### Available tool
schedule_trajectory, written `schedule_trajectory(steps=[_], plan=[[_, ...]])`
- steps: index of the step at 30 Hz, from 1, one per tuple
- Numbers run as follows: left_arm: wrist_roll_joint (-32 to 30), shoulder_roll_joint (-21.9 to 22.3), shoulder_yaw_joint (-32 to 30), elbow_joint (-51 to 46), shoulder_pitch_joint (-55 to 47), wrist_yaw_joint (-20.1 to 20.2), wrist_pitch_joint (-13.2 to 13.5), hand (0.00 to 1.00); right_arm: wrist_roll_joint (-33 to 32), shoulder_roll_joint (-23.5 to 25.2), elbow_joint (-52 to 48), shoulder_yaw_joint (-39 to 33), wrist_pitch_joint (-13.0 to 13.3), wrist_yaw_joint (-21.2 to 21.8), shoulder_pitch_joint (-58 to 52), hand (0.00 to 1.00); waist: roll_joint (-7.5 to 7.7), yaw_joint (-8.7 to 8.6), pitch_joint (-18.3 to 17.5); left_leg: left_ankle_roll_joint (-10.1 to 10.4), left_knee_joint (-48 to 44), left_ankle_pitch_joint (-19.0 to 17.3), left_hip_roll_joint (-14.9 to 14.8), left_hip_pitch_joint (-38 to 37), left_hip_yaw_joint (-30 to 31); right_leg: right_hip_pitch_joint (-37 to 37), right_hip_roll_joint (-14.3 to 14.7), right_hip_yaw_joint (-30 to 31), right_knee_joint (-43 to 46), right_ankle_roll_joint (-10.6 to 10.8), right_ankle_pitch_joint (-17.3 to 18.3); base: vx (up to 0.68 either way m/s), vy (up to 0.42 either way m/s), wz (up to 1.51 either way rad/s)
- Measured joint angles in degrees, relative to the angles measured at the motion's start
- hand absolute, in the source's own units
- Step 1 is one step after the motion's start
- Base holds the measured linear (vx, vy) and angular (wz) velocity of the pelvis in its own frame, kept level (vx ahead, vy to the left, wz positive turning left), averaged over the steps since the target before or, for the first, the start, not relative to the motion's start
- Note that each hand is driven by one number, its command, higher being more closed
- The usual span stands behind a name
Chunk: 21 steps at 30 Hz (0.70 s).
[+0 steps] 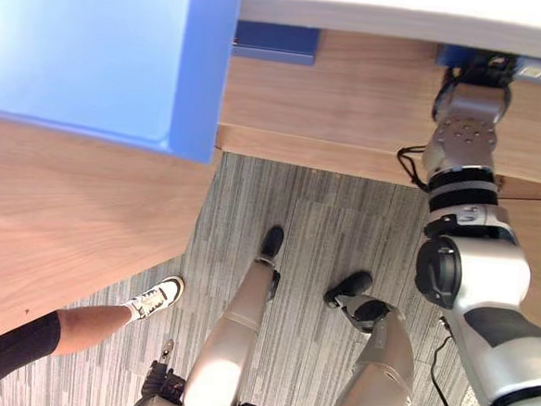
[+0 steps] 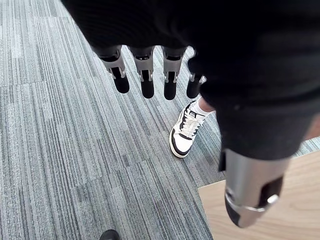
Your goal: Walk over to the cabinet, pick up the folder, carry it to the office cabinet, place the folder inside the office cabinet, then close the office cabinet door
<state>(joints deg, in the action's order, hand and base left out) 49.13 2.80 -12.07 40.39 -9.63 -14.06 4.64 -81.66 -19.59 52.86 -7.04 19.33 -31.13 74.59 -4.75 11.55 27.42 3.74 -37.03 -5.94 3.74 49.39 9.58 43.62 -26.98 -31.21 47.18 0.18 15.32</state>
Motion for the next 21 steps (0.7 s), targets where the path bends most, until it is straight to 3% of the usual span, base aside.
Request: schedule_trajectory(steps=[2, 4, 7, 10, 13, 21], plan=[[-0.1, 0.0, -0.2, 0.1, 0.0, 0.0, 0.2, 0.00, 2.7, -0.2, 2.3, 4.6, -2.1, -0.2, -1.7, 0.00, 0.16, -0.25, -0.1, 0.0, 1.0, 0.3, -0.1, -0.9, 0.0, -0.7, 0.1, -0.1, -0.6, 0.0, -0.1, 0.05, -0.053, 0.01], [-0.5, -0.3, -0.6, 0.8, 0.0, 0.0, 0.4, 0.00, 11.7, -1.1, 6.7, 15.7, -7.8, 1.0, -3.3, 0.00, 0.78, -0.93, -1.0, 0.1, 1.9, 0.4, -0.2, -1.8, -0.1, -1.3, 0.4, -0.1, -1.1, 0.0, -0.1, 0.04, -0.045, -0.03], [-1.9, -0.8, -0.7, 0.9, 0.1, 0.1, 0.9, 0.00, 18.9, -2.9, 12.6, 31.4, -12.9, 4.1, -4.9, 0.00, 1.74, -1.31, -2.3, 0.3, 3.2, 0.8, -0.7, -2.9, -0.2, -2.2, 1.2, -0.1, -2.3, -0.1, -0.5, 0.02, -0.038, -0.08], [-2.1, -1.1, -0.7, 1.1, 0.2, 0.1, 1.1, 0.00, 21.0, -3.6, 16.9, 42.9, -13.7, 4.8, -6.7, 0.00, 2.54, -1.36, -3.9, 0.4, 4.4, 1.0, -0.9, -4.0, -0.4, -3.0, 1.5, -0.1, -3.2, -0.1, -0.8, 0.00, -0.023, -0.02], [-2.1, -1.4, -0.8, 1.3, 0.6, 0.1, 1.1, 0.00, 20.4, -2.8, 19.5, 47.7, -13.4, 4.9, -7.4, 0.00, 2.99, -1.22, -4.2, 0.4, 4.9, 1.2, -1.6, -4.9, -0.6, -4.0, 2.5, -0.2, -4.6, -0.2, -1.5, 0.00, -0.028, -0.09], [-2.1, -1.4, -1.0, 2.3, 2.1, 0.6, 1.1, 0.00, 17.5, -1.3, 23.5, 47.6, -12.9, 4.9, -8.7, 0.00, 3.19, -0.80, -4.3, 0.4, 10.1, 3.8, -2.4, -8.2, -1.2, -6.0, 4.0, -0.2, -8.2, -0.6, -3.5, -0.02, -0.037, -0.05]])
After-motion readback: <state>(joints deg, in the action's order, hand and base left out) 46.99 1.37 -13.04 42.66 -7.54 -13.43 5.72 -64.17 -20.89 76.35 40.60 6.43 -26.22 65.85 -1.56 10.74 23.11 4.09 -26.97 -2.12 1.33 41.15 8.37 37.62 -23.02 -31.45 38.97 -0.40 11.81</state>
